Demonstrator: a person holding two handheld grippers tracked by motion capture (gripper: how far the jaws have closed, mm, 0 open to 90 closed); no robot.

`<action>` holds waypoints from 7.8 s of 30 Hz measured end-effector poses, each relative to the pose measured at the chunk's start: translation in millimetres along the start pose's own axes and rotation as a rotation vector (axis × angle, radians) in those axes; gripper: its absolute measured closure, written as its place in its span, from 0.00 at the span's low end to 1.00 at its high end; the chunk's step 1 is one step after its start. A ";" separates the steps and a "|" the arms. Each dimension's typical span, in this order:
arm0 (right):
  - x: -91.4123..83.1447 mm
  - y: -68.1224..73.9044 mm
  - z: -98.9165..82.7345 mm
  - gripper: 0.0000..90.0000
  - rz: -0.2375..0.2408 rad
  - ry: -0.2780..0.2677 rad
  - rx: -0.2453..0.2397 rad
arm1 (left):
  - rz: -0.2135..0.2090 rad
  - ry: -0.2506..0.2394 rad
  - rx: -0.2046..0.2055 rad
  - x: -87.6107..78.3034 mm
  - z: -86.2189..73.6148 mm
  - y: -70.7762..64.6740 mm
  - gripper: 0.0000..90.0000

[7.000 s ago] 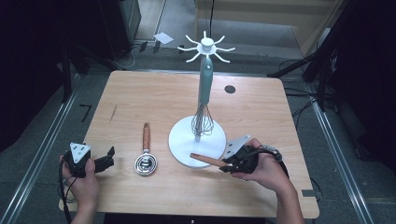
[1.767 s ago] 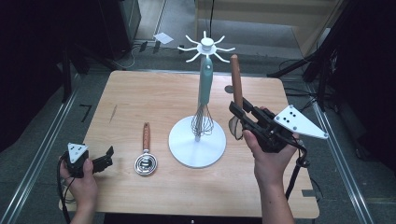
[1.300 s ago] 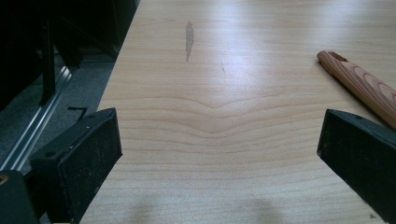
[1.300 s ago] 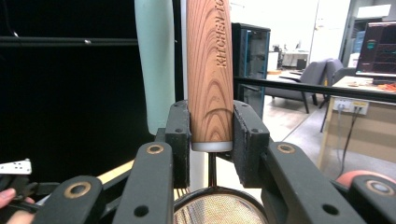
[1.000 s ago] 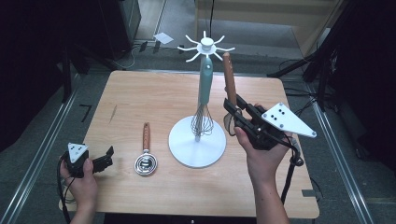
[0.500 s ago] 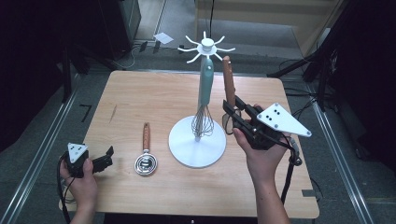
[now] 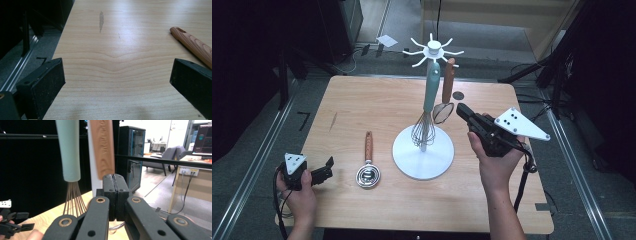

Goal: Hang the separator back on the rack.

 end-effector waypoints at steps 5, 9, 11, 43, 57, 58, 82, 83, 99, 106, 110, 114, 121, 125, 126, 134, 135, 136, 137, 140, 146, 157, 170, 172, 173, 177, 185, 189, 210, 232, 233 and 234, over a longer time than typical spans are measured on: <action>6.9 -5.5 1.6 1.00 -0.023 -0.009 0.010 | 0.001 -0.001 0.000 0.1 0.1 -0.1 0.00; 13.0 -8.3 9.1 1.00 -0.023 -0.023 0.013 | -0.002 0.005 -0.001 0.2 -0.2 -0.3 0.00; 15.6 -7.6 13.2 1.00 -0.025 -0.026 0.003 | -0.002 0.004 0.002 0.4 -0.2 -0.6 0.00; 27.3 19.7 78.7 1.00 0.067 -0.157 -0.051 | -0.017 0.004 -0.005 0.6 -0.2 -0.5 0.00; 20.3 37.5 91.0 1.00 0.139 -0.191 -0.080 | -0.017 0.006 -0.003 0.7 -0.3 -0.8 0.00; 20.3 38.6 90.3 1.00 0.141 -0.189 -0.078 | -0.017 0.007 -0.003 0.7 -0.3 -0.8 0.00; 27.6 67.6 79.7 1.00 0.188 -0.141 -0.107 | -0.024 0.001 0.003 0.3 0.1 -2.7 0.00; 28.0 67.9 79.7 1.00 0.182 -0.144 -0.109 | -0.023 0.002 0.001 0.3 0.0 -2.7 0.00; 32.3 70.7 69.8 1.00 0.155 -0.129 -0.128 | -0.027 0.003 -0.001 -0.2 -0.2 -2.4 0.00; 20.1 50.0 57.5 1.00 0.118 -0.111 -0.115 | -0.039 -0.002 -0.014 0.2 -0.1 -2.4 0.00; 11.3 31.0 41.1 0.98 0.064 -0.082 -0.094 | -0.069 -0.005 -0.023 -0.7 -0.3 -3.3 0.00; 3.1 11.2 18.7 0.94 0.011 -0.041 -0.084 | -0.079 -0.005 -0.026 -0.8 -0.5 -3.6 0.00; -11.1 -19.7 -17.8 0.88 -0.065 0.012 -0.063 | -0.093 -0.006 -0.019 -1.7 -0.6 -5.0 0.00; -18.2 -33.3 -38.1 0.86 -0.099 0.040 -0.043 | -0.100 -0.007 -0.016 -1.9 -0.6 -5.7 0.00; -19.4 -36.3 -42.0 0.85 -0.106 0.047 -0.040 | -0.104 -0.008 -0.018 -1.9 -0.5 -6.3 0.00; -37.3 -62.9 -84.9 0.72 -0.163 0.111 0.007 | -0.159 0.002 -0.013 -1.4 -1.3 -10.0 0.00; -38.9 -65.1 -88.5 0.70 -0.167 0.115 0.015 | -0.170 0.005 -0.012 -1.1 -1.5 -10.6 0.00; -41.1 -68.3 -93.3 0.67 -0.178 0.119 0.027 | -0.177 0.007 -0.006 -1.1 -1.7 -11.0 0.00; -43.3 -71.9 -98.0 0.65 -0.190 0.124 0.034 | -0.174 0.012 -0.002 -1.3 -1.9 -11.3 0.00; -49.4 -79.9 -113.5 0.61 -0.204 0.150 0.058 | -0.179 0.015 0.013 -1.7 -1.7 -13.8 0.00; -61.3 -90.0 -139.2 0.54 -0.227 0.205 0.078 | -0.233 0.014 -0.002 -9.5 1.0 -20.6 0.00; -87.1 -103.9 -178.2 0.48 -0.271 0.275 0.142 | -0.401 -0.019 0.053 -18.8 8.3 -68.2 0.00; -86.2 -108.1 -188.8 0.52 -0.288 0.303 0.180 | -0.453 0.043 0.106 -11.0 9.3 -91.1 0.39; -84.4 -108.1 -189.8 0.52 -0.288 0.309 0.179 | -0.441 0.053 0.116 -8.5 9.5 -93.5 0.49; -83.8 -107.8 -189.8 0.52 -0.288 0.309 0.177 | -0.444 0.067 0.111 -6.3 9.6 -94.9 0.51; -83.4 -107.3 -190.6 0.53 -0.288 0.311 0.174 | -0.534 0.123 0.123 0.9 8.3 -103.1 0.63; -83.7 -105.8 -191.0 0.60 -0.263 0.309 0.180 | -0.569 0.194 0.148 -1.1 1.1 -106.4 0.79; -82.1 -103.9 -193.1 0.61 -0.253 0.320 0.176 | -0.592 0.197 0.114 -4.1 -0.7 -106.3 0.82; -78.6 -93.4 -195.8 0.63 -0.224 0.325 0.167 | -0.629 0.230 0.161 -36.7 -7.4 -159.4 0.76; -78.0 -90.8 -195.3 0.63 -0.204 0.324 0.167 | -0.650 0.186 0.178 -22.6 -1.3 -169.1 0.90; -78.0 -90.9 -195.3 0.63 -0.204 0.324 0.169 | -0.657 0.186 0.186 -23.7 -1.6 -171.2 0.91; -77.9 -90.6 -195.4 0.63 -0.202 0.324 0.172 | -0.662 0.186 0.193 -25.1 -1.9 -174.0 0.90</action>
Point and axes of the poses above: each handheld gripper's, and its own axes: x roughly forward along the jaws, z roughly out of its top, y roughly to its left, the point moved 8 cm from there along x, roughly forward along the jaws, and after that the axes turned 13 degrees about x, right-handed, at the moved point
